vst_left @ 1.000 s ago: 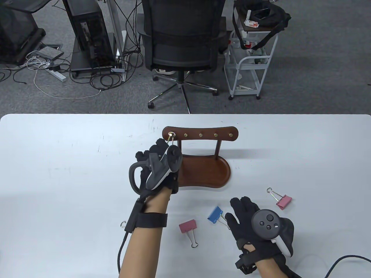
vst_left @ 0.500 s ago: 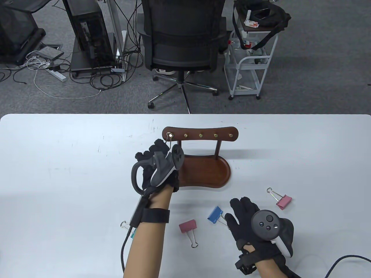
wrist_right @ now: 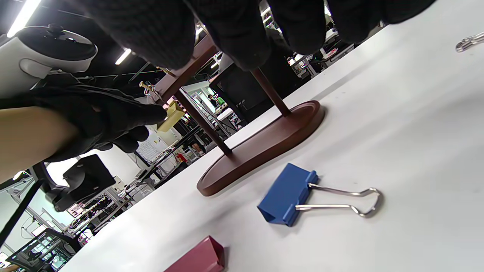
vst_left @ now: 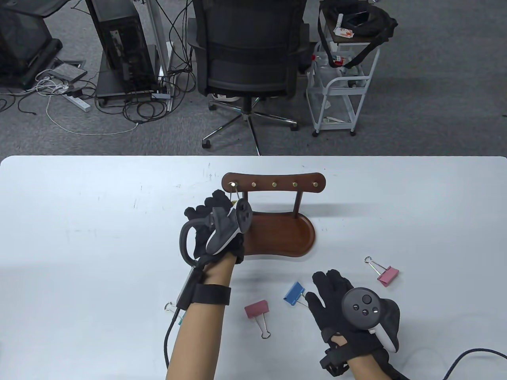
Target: Hook binder clip onto key rack
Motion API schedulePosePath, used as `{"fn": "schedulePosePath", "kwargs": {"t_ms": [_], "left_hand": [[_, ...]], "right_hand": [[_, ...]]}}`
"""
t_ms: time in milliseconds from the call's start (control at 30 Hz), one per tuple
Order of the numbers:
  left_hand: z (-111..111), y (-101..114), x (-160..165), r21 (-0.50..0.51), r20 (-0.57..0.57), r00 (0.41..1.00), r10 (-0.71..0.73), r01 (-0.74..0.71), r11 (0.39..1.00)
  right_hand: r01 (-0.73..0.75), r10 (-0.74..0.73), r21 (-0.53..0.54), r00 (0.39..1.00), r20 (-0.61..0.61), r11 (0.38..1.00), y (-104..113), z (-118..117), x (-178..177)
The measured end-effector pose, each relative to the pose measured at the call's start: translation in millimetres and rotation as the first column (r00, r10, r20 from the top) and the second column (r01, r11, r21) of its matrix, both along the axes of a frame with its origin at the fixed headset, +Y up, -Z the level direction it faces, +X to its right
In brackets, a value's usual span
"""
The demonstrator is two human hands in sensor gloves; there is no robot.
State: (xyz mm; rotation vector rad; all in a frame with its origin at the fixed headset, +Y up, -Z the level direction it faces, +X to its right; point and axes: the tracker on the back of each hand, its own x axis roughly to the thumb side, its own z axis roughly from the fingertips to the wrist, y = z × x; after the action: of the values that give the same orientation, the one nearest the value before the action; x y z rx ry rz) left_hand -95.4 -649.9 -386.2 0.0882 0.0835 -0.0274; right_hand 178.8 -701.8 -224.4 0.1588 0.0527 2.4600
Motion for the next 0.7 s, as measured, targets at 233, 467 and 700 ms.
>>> {"fn": "schedulePosePath", "kwargs": {"t_ms": [233,467,700], "left_hand": [[13,14,-11,0.033,0.046,0.999,0.008,-0.009,0.999],[35,29,-24,0.062,0.139,0.99,0.016,-0.025,0.998],[66,40,-42,0.062,0.275,0.961,0.043,-0.062,0.996]], "right_hand": [[0.0,0.0,-0.001,1.0,0.0,1.0,0,0,0],[0.001,-0.001,-0.003,1.0,0.0,1.0,0,0,0],[0.004,-0.004,0.002,1.0,0.001,1.0,1,0,0]]}}
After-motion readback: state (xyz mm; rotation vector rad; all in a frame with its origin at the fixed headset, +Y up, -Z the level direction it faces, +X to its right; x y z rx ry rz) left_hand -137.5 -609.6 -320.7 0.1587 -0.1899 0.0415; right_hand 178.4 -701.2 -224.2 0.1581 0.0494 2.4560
